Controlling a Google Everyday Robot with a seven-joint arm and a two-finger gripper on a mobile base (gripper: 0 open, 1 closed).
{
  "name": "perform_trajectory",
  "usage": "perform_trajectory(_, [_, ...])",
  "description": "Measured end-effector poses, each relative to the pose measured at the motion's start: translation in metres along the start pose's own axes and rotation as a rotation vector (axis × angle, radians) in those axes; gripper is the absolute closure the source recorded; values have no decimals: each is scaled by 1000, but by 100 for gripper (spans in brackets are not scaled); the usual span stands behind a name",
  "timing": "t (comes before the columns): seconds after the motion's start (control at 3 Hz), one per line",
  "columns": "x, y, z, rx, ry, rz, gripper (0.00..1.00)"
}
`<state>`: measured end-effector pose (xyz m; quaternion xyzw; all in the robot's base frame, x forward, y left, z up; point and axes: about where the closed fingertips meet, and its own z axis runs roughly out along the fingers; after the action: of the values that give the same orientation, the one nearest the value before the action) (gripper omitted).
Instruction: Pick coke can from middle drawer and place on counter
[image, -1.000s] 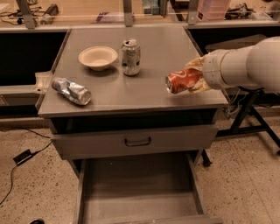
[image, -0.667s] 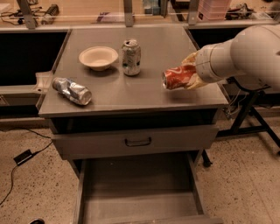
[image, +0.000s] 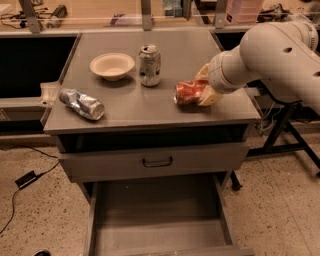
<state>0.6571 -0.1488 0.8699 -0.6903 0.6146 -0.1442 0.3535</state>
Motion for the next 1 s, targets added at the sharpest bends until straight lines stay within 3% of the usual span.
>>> perform_trajectory(0.33, [-1, 1, 2, -6, -2, 1, 82])
perform_trajectory(1.0, [-2, 1, 2, -7, -2, 1, 36])
